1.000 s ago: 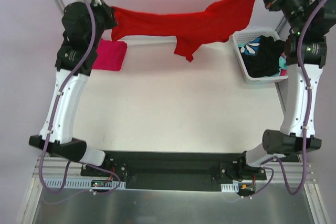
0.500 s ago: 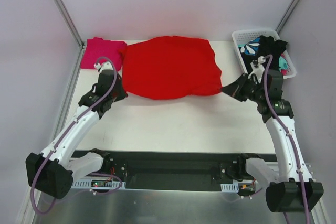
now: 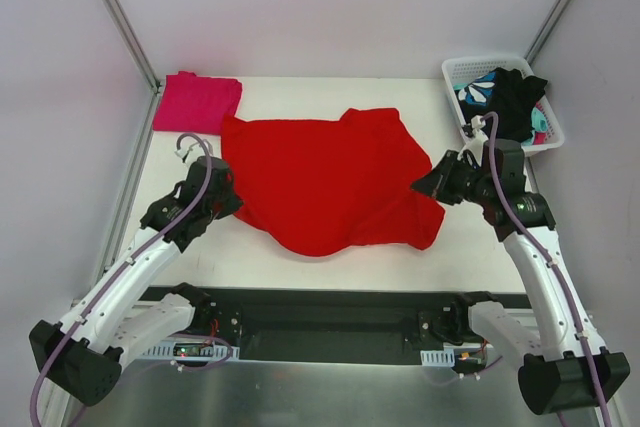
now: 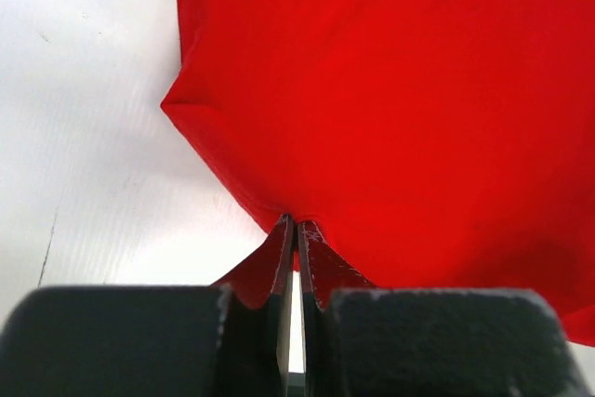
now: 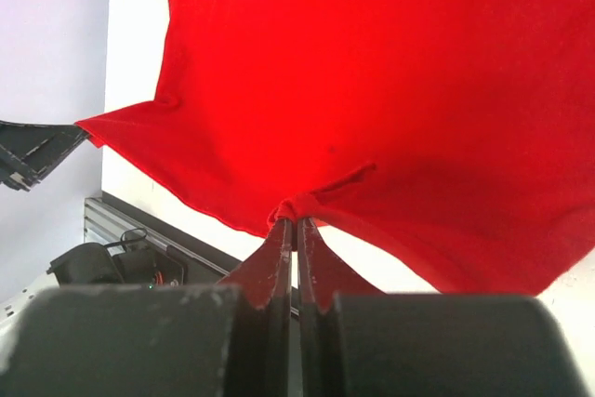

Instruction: Fold and stack the t-shirts

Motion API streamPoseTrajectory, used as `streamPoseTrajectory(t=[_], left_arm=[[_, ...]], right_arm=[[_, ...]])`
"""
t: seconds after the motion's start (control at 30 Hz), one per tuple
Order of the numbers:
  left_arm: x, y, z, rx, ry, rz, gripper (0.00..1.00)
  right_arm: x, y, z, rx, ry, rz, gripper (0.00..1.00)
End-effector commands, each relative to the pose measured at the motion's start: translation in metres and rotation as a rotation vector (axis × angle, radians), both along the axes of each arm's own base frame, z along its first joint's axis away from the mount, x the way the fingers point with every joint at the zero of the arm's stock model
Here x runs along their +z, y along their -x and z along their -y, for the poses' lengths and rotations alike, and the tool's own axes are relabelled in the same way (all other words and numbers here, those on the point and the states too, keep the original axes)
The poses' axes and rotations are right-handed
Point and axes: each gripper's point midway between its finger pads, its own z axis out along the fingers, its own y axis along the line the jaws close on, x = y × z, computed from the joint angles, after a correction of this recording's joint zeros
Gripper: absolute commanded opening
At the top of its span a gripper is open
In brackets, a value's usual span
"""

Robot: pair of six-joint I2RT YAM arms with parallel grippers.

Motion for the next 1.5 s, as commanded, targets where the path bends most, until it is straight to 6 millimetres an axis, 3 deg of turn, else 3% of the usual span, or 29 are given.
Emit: streamPoseTrajectory(t=[0.0,0.27,0.4,0.43,0.47,0.53,0.6,0.63,0.7,0.73,0.77,0.8,0.83,0.87,0.9,0.97,1.0,1.03,1.07,1.1,1.13,1.17,1.23,1.27,1.33,1.37,1.4,1.43,1.47], left_arm=[[0.018,0.001,0.000,0.029,0.009,0.037,0.00],[0.035,-0.018,0.014,-0.036,-0.075,0.075,0.00],[0.085,-0.061,0.024,-0.063,-0.147,0.206,0.00],[0.125,-0.078,0.028,-0.071,-0.154,0.308,0.00],[0.132,-0.093,0.033,-0.074,-0.182,0.325,0.00],[0.194,-0.120,0.034,-0.064,-0.178,0.471,0.00],[0.211,-0.148,0.041,-0.066,-0.183,0.497,0.00],[0.250,-0.159,0.032,-0.033,-0.179,0.574,0.00],[0.265,-0.190,0.034,-0.018,-0.186,0.606,0.00],[0.310,-0.195,0.032,-0.020,-0.170,0.699,0.00],[0.311,-0.212,0.039,-0.032,-0.187,0.701,0.00],[0.328,-0.214,0.041,-0.039,-0.188,0.739,0.00],[0.368,-0.207,0.041,-0.050,-0.167,0.830,0.00],[0.377,-0.209,0.044,-0.055,-0.160,0.851,0.00],[0.392,-0.204,0.043,-0.054,-0.146,0.885,0.00],[0.425,-0.182,0.037,-0.053,-0.108,0.961,0.00],[0.433,-0.173,0.035,-0.052,-0.092,0.980,0.00],[0.433,-0.166,0.035,-0.063,-0.074,0.980,0.00],[0.452,-0.139,0.028,-0.074,-0.045,1.031,0.00],[0.456,-0.126,0.031,-0.102,-0.024,1.053,0.00],[0.445,-0.124,0.032,-0.104,-0.010,1.048,0.00],[0.462,-0.091,0.020,-0.096,0.017,1.108,0.00],[0.452,-0.074,0.017,-0.100,0.035,1.107,0.00],[0.464,-0.042,0.003,-0.090,0.058,1.152,0.00],[0.451,-0.024,0.000,-0.109,0.072,1.146,0.00],[0.460,0.010,-0.016,-0.098,0.096,1.198,0.00],[0.448,0.015,-0.017,-0.104,0.094,1.183,0.00],[0.447,0.030,-0.022,-0.109,0.105,1.202,0.00],[0.454,0.061,-0.037,-0.097,0.131,1.255,0.00]], right_arm=[[0.017,0.003,0.006,-0.023,0.035,0.056,0.01],[0.034,-0.008,0.006,-0.002,0.059,0.163,0.01],[0.073,-0.047,0.014,-0.019,0.151,0.285,0.01],[0.111,-0.059,0.015,-0.016,0.177,0.388,0.01],[0.126,-0.068,0.016,-0.019,0.191,0.423,0.01],[0.175,-0.099,0.019,-0.032,0.214,0.532,0.01],[0.208,-0.120,0.019,-0.025,0.212,0.618,0.01],[0.210,-0.143,0.024,-0.042,0.219,0.622,0.01],[0.268,-0.159,0.023,-0.054,0.153,0.777,0.01],[0.282,-0.166,0.029,-0.070,0.128,0.807,0.01],[0.310,-0.177,0.030,-0.077,0.090,0.857,0.01],[0.327,-0.175,0.023,-0.044,0.016,0.878,0.01],[0.344,-0.176,0.025,-0.044,-0.020,0.907,0.01],[0.353,-0.180,0.024,-0.036,-0.061,0.916,0.01],[0.387,-0.161,0.018,-0.008,-0.157,0.980,0.01],[0.410,-0.145,0.019,0.007,-0.220,1.034,0.01],[0.430,-0.120,0.018,0.021,-0.233,1.099,0.01],[0.431,-0.113,0.018,0.020,-0.238,1.099,0.01],[0.440,-0.097,0.018,0.022,-0.237,1.138,0.01],[0.459,-0.061,0.018,0.028,-0.236,1.218,0.01],[0.456,-0.054,0.019,0.019,-0.229,1.221,0.01],[0.460,-0.040,0.020,0.015,-0.224,1.242,0.01],[0.464,-0.006,0.020,0.011,-0.201,1.276,0.01],[0.463,0.004,0.020,0.013,-0.193,1.282,0.01],[0.460,0.039,0.020,0.013,-0.168,1.292,0.01],[0.450,0.040,0.022,0.004,-0.144,1.278,0.01],[0.443,0.046,0.023,-0.008,-0.135,1.265,0.01],[0.445,0.073,0.024,-0.012,-0.127,1.299,0.01],[0.436,0.070,0.025,-0.021,-0.120,1.279,0.01]])
